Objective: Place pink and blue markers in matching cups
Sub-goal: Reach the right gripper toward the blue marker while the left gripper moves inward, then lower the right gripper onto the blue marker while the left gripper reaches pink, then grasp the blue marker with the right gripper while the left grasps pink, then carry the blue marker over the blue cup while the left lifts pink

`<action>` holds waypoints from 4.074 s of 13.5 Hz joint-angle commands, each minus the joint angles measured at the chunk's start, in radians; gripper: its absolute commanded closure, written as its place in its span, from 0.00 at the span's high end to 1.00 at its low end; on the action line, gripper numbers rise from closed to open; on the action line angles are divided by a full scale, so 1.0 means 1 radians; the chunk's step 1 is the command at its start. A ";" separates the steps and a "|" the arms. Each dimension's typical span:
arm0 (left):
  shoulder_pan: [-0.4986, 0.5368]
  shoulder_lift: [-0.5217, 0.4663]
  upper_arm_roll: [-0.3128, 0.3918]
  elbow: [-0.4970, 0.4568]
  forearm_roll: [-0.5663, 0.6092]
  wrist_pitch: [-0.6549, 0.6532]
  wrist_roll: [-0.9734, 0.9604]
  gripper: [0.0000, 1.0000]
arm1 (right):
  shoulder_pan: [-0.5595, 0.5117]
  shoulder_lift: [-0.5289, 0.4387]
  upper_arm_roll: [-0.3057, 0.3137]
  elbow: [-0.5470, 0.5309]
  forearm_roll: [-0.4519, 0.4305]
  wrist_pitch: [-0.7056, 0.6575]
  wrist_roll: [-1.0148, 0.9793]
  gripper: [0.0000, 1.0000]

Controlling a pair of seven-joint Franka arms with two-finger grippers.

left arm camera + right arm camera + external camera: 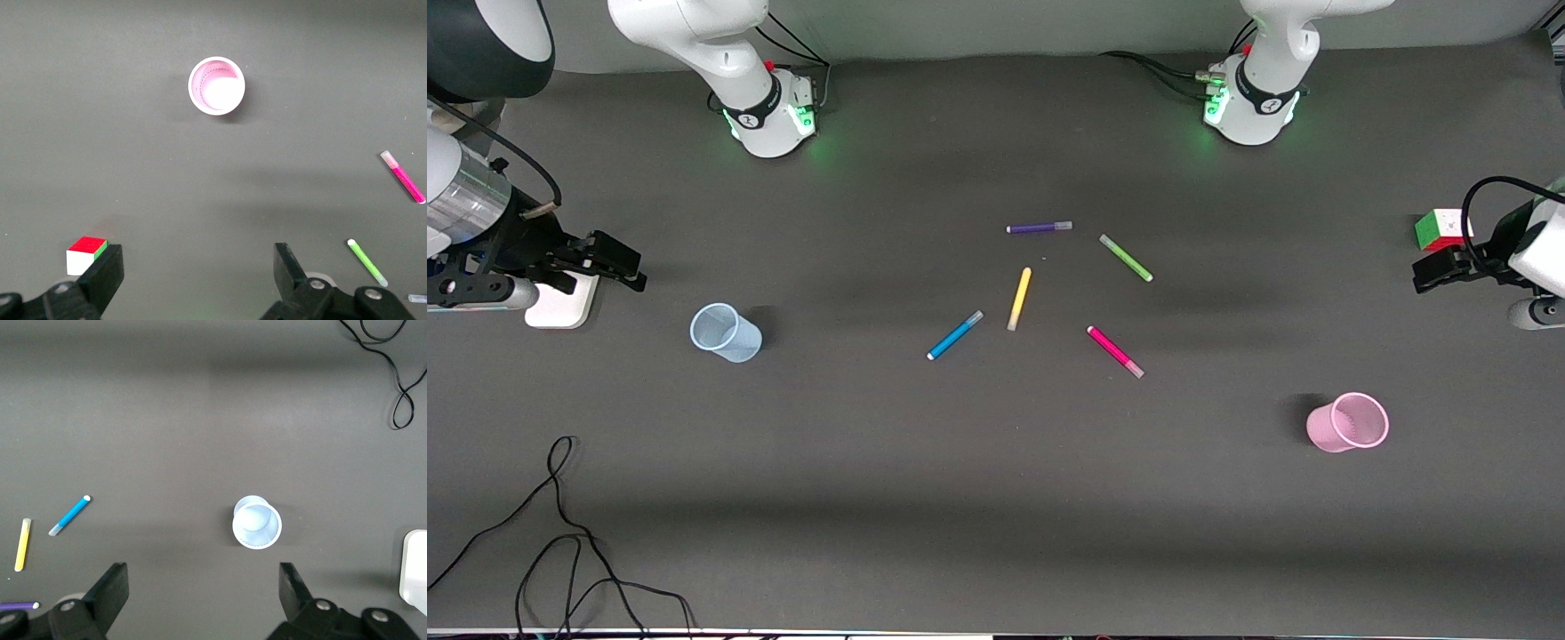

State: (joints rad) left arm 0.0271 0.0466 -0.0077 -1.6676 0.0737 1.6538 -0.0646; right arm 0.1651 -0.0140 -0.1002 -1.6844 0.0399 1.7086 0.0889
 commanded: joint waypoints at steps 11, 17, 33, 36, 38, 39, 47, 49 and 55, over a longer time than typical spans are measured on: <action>-0.032 0.030 -0.006 0.014 -0.022 -0.011 0.003 1.00 | 0.062 0.400 0.212 0.009 0.299 0.052 0.482 1.00; -0.044 0.136 -0.067 0.014 -0.063 0.070 -0.113 1.00 | 0.080 0.707 0.303 0.008 0.492 0.297 0.695 1.00; -0.389 0.472 -0.201 -0.053 -0.045 0.452 -0.882 0.98 | 0.085 0.858 0.303 0.074 0.555 0.487 0.741 0.15; -0.404 0.464 -0.199 -0.190 -0.009 0.598 -0.951 0.97 | 0.079 0.844 0.303 0.075 0.555 0.474 0.732 0.00; -0.411 0.467 -0.201 -0.228 -0.009 0.636 -0.986 0.95 | 0.067 0.827 0.300 0.074 0.551 0.467 0.726 0.00; -0.412 0.466 -0.201 -0.242 -0.009 0.642 -1.003 0.95 | 0.059 0.797 0.292 0.074 0.546 0.424 0.724 0.00; -0.418 0.516 -0.202 -0.270 -0.014 0.742 -1.055 0.70 | 0.045 0.444 0.004 -0.007 0.170 0.155 0.289 0.00; -0.432 0.529 -0.202 -0.270 -0.018 0.762 -1.057 0.69 | 0.047 0.364 -0.059 -0.041 0.082 0.160 0.104 0.00; -0.431 0.539 -0.202 -0.270 -0.018 0.771 -1.057 0.00 | 0.054 0.051 -0.105 -0.441 -0.052 0.556 -0.077 0.00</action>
State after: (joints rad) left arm -0.3890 0.5915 -0.2222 -1.9287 0.0482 2.4116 -1.0969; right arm 0.1989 0.1781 -0.2072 -1.8938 0.0430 2.0756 0.0339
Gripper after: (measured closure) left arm 0.573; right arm 0.819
